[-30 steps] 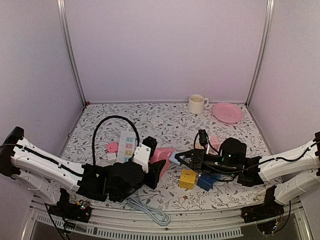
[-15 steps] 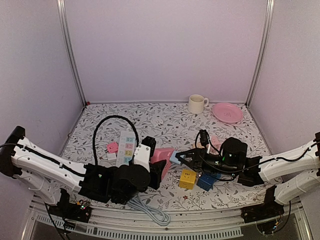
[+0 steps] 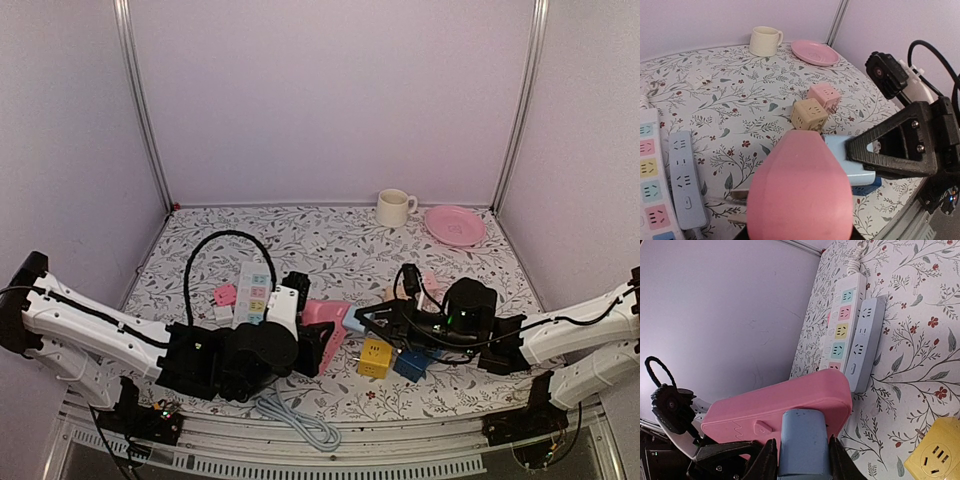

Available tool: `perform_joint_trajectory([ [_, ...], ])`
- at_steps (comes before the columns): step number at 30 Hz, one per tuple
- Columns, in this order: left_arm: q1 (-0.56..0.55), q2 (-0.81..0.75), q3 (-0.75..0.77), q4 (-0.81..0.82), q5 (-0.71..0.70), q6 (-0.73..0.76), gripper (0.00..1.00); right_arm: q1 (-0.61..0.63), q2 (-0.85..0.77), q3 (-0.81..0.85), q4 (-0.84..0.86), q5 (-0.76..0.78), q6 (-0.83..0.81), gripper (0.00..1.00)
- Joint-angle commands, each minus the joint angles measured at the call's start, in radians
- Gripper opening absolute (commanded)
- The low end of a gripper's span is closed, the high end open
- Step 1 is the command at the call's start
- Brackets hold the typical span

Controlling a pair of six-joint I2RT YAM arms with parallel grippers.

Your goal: Pull the plug off the socket

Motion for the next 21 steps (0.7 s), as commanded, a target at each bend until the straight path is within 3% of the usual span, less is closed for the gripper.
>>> perform_joint_trajectory([
  [1,0.071,-0.014,-0.014,-0.171,-0.130,-0.041,0.00,-0.021,-0.068,-0.037,0.017,0.000,-0.075,0.04],
  [21,0.044,0.128,0.150,-0.366,-0.199,-0.044,0.00,-0.080,-0.106,-0.074,0.016,-0.058,-0.082,0.04],
])
